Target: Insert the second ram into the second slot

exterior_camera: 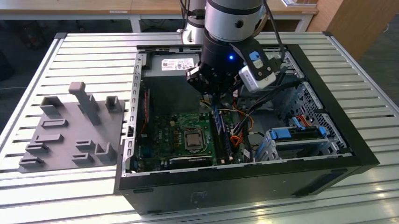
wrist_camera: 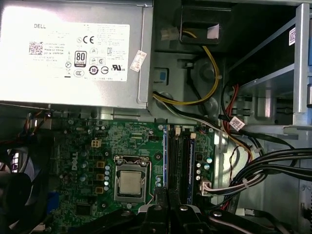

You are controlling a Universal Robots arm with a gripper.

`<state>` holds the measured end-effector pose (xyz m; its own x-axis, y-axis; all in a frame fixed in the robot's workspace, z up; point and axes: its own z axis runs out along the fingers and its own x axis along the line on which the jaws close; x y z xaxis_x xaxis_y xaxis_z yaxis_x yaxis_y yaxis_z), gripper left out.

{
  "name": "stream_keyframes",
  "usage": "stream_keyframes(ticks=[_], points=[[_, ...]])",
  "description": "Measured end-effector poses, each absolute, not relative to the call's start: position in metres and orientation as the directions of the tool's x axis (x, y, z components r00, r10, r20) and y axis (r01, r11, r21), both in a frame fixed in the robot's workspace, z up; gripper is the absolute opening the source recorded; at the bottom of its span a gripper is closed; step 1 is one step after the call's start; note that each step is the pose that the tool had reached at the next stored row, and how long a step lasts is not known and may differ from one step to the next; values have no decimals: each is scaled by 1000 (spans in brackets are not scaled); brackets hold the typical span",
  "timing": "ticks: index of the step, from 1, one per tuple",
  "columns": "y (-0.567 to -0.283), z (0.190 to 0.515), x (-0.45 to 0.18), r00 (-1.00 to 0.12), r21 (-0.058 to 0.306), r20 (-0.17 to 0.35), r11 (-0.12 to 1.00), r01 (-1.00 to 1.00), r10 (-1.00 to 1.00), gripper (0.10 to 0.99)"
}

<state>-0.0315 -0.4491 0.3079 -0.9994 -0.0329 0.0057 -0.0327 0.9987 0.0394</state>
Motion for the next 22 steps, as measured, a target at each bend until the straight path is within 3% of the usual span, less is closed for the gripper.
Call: stream_keyframes(ticks=[22], points=[[-450, 301, -32, -999, 39, 6, 999, -33, -33, 125]])
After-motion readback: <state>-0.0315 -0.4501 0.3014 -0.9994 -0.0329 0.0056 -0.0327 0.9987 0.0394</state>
